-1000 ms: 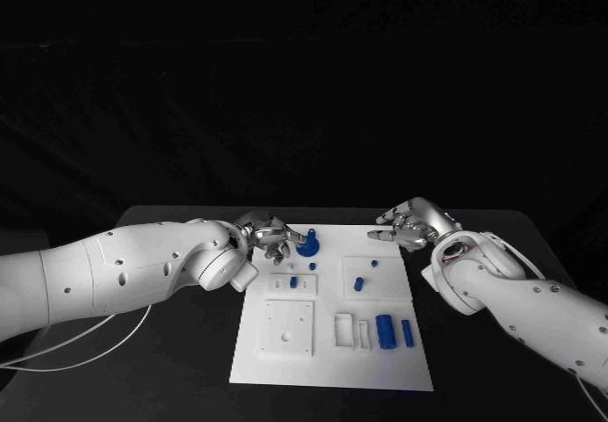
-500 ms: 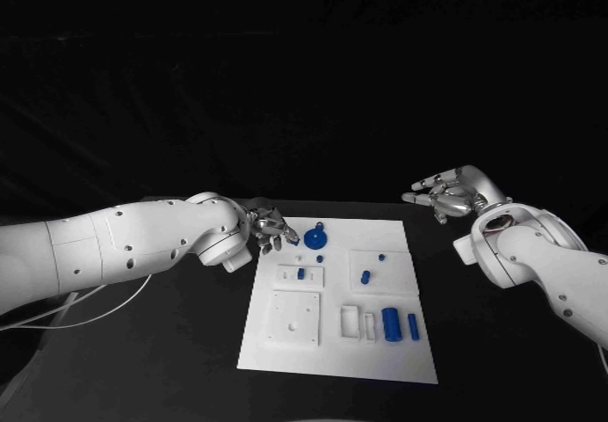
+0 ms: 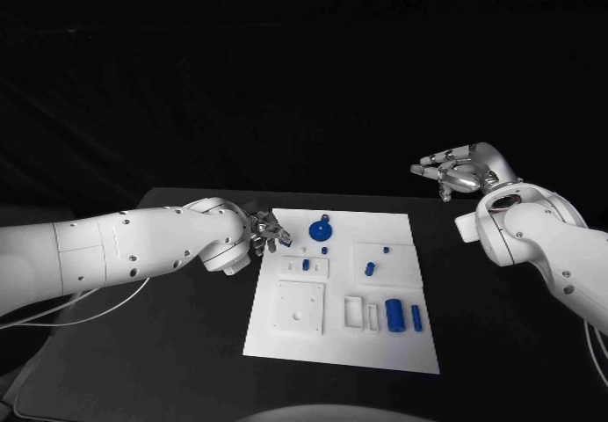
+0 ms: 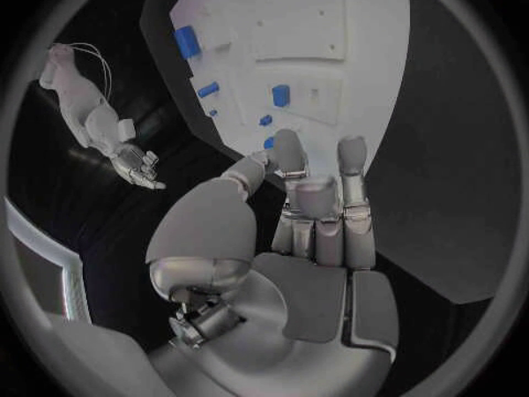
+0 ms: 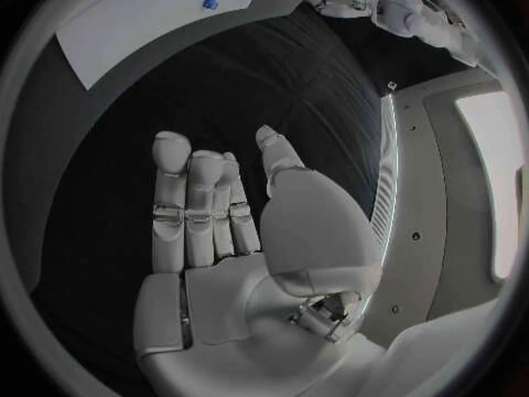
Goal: Assemble the parts on the task board
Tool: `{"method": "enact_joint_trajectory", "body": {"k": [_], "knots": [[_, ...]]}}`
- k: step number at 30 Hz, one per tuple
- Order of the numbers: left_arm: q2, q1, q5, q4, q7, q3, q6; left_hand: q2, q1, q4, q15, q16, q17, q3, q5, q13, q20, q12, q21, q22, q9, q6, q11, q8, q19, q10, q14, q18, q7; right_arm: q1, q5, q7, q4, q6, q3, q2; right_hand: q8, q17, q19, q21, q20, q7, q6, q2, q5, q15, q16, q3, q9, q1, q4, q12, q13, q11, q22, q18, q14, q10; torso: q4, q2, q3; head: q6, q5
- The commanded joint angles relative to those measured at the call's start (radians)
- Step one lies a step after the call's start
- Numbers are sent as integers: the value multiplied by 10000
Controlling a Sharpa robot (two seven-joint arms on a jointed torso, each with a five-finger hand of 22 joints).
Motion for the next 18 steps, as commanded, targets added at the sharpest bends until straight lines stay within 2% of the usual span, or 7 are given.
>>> {"method": "enact_joint_trajectory", "body": {"k": [1, 5, 10, 14, 18], "knots": [[0, -163, -622, 129, -59, 1, -1322, -79, 46, 26, 30, 62, 34, 54, -14, 0, 52, 88, -10, 31, -53, 1759, -135, -44, 37, 364, 47, 144, -1157, 9, 358, 28, -59, -333, 14, 20, -4, -18, 27, -66, 2, -23, 45, -12, 78, -15, -29, -5, -15, -92, -20, -48, -16, -28, 425, 32, -63, -58, 14, 0, -7, -47, 2], [-18, -368, -854, 276, 105, -3, -1881, -154, 102, 88, 34, 173, 152, 57, 3, 14, 77, 173, 3, 58, -208, 1842, -145, -62, 56, 364, 57, 176, -1164, 16, 474, 49, -50, -412, 18, 23, -4, -25, 35, -64, 0, -25, 48, -12, 115, -17, -30, 12, -16, -92, -20, -45, -20, -31, 426, 31, -56, -50, 3, 10, 12, -108, 45], [-20, -707, -1016, 400, 339, -7, -2575, -207, 155, 140, 35, 238, 198, 50, 1, 20, 80, 216, 24, 86, -293, 1861, -152, -56, 76, 364, 62, 187, -1166, 20, 545, 55, 18, -447, 21, 24, -4, -29, 40, -71, -1, -24, 48, -15, 133, -17, -30, 19, -17, -110, -11, -44, -24, -31, 426, 30, -53, -49, 3, 8, 11, -148, 43], [-9, -946, -1107, 436, 412, -8, -2850, -292, 286, 232, 34, 284, 203, 15, -73, 14, 83, 234, 28, 109, -503, 1905, -148, -79, 91, 367, 62, 195, -1175, 21, 568, 46, 68, -429, 21, 22, -5, -37, 44, -92, -2, -25, 45, -20, 159, -17, -33, 25, -18, -149, 20, -41, -33, -30, 425, 29, -57, -49, -15, 9, 17, -179, 50], [7, -1057, -1209, 459, 334, -10, -2895, -346, 350, 302, 39, 292, 181, -11, -81, 14, 94, 246, 15, 115, -640, 1944, -160, -64, 85, 365, 53, 200, -1170, 21, 584, 24, 75, -398, 21, 11, -4, -39, 43, -111, -1, -24, 43, -17, 171, -16, -33, 28, -18, -160, 33, -54, -51, -29, 423, 29, -61, -65, -18, 6, 11, -212, 41]]}}
